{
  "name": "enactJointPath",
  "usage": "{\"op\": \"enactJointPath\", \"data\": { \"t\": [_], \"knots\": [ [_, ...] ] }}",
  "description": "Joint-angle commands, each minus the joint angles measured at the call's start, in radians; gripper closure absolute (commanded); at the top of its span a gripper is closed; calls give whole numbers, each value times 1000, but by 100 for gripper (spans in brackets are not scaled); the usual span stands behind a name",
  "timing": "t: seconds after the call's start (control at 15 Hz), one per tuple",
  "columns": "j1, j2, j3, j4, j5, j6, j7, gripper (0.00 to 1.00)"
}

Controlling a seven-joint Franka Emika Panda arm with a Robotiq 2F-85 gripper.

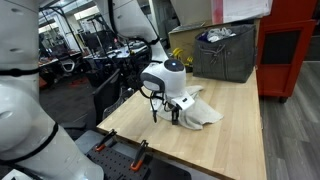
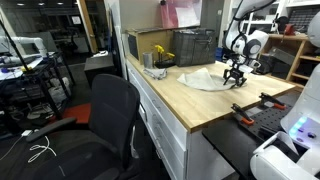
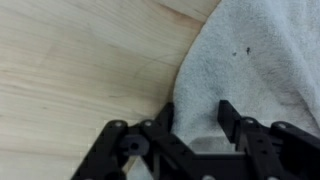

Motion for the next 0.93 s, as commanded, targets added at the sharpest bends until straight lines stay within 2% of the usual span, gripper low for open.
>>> {"op": "enactJointPath", "data": {
  "t": [0.0,0.2,0.53,0.73,0.87],
  "knots": [
    [-19,-11,20,23,52,13,-54,80],
    [-18,-31,10,20,34,5,-42,99],
    [12,-92,-41,-64,-109,-25,25,99],
    [42,-144,-101,-134,-278,-73,95,99],
    [80,-185,-173,-175,-443,-154,168,99]
  ]
}}
